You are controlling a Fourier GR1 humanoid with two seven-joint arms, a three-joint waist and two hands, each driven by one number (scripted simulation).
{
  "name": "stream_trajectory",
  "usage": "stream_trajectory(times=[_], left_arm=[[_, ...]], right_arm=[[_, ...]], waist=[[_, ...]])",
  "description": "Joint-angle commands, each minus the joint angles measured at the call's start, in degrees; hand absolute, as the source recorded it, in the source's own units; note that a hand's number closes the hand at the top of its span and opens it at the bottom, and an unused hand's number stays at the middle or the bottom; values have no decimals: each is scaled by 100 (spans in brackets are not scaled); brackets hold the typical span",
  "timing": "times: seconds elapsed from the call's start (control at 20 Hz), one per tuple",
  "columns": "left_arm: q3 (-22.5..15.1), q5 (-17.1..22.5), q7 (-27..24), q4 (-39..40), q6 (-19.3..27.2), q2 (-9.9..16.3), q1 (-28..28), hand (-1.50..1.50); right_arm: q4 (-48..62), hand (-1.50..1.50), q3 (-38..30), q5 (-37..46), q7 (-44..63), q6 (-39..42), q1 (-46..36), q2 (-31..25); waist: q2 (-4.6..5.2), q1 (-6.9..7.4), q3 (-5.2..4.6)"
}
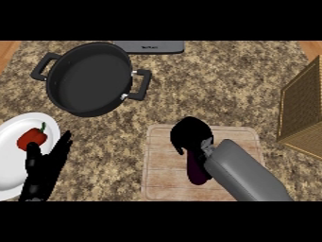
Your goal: Pick the eggplant from the cutting board and place it in the basket
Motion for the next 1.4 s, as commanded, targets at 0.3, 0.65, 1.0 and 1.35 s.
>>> stream_trajectory(times=[0.3, 0.65, 1.0, 1.35], left_arm=[[123, -120, 29, 111, 57, -83, 213, 0], [217, 6, -8, -56, -30, -3, 656, 0], [194, 19, 50, -72, -116, 11, 521, 0], [240, -47, 46, 26, -76, -28, 309, 0]], right_arm=[[85, 150, -619, 534, 1059, -864, 629, 352], [-707, 150, -1668, 1031, 3866, -2182, 1275, 922], [-2817, 150, -2217, -146, 4363, -4413, 1031, 937], [-4774, 150, -2031, 1097, 5792, -4438, 892, 940]], waist=[[41, -125, -34], [-48, -340, -40], [-48, -222, -12], [0, -175, -42]])
